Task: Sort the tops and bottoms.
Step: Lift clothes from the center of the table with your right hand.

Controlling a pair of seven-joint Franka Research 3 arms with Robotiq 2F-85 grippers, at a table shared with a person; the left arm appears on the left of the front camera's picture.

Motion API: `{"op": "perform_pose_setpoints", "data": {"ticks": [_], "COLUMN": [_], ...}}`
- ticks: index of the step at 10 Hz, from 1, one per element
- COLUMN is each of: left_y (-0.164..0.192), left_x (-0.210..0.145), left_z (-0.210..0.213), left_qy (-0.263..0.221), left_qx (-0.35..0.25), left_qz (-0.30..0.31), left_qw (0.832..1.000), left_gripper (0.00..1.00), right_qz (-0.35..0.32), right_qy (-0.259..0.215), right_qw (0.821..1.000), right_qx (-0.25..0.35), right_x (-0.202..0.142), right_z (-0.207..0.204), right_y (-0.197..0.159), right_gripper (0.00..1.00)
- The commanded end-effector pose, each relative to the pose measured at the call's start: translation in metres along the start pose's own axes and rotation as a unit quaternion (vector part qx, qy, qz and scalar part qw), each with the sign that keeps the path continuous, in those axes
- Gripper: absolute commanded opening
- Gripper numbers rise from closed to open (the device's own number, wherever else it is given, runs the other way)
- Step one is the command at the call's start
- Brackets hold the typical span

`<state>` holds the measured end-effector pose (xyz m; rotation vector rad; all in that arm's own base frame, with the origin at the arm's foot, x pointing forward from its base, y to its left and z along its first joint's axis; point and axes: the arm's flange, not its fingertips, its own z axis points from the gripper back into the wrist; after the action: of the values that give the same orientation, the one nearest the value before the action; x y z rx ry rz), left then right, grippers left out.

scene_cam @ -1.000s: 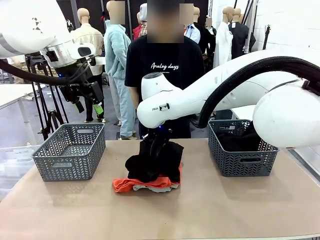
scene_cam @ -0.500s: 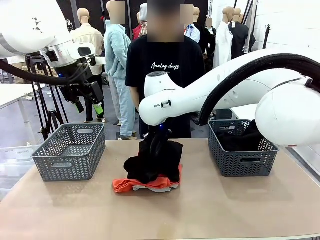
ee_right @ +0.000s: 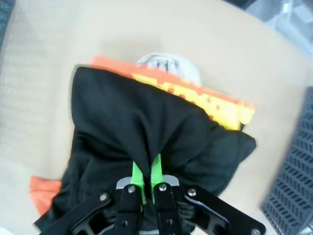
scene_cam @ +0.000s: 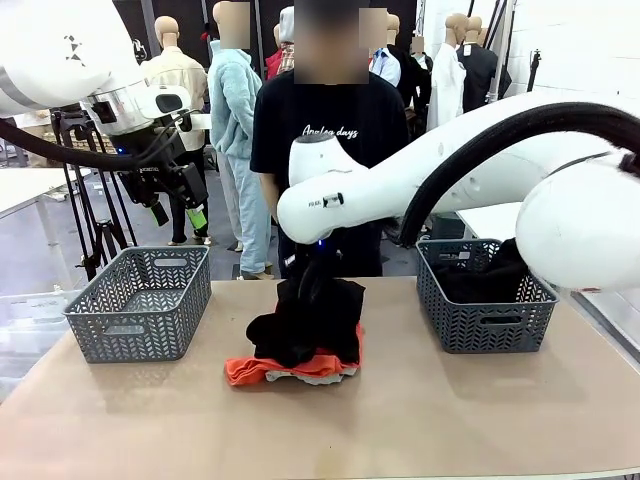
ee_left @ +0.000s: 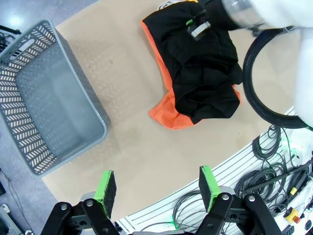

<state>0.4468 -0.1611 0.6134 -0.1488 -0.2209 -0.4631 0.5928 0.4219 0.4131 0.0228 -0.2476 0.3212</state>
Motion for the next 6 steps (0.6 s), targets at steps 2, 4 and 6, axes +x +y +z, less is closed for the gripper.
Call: {"op": "perform_pose_setpoints", "data": {"ticks": [2, 4, 6], "left_y": [0.001, 0.001, 0.001], "left_x": [-0.001, -0.001, -0.001], "left_z": [0.002, 0.002, 0.002], "left_qy": [-0.001, -0.001, -0.001], "left_qx": [0.004, 0.004, 0.004], "left_qz": [-0.001, -0.001, -0.001], "left_qw": [1.0, 1.0, 1.0], "left_gripper": [0.88, 0.88, 0.88], "right_qz": [-0.034, -0.023, -0.022], "right_qy": [-0.082, -0.087, -0.09], "right_qw": [0.996, 0.996, 0.996], "right_qx": [0.009, -0.007, 0.006], "right_x": [-0.022, -0.03, -0.015], "right_z": [0.119, 0.172, 0.174], "right_y": [-0.021, -0.013, -0.017], "right_gripper": [0.0, 0.0, 0.0]}}
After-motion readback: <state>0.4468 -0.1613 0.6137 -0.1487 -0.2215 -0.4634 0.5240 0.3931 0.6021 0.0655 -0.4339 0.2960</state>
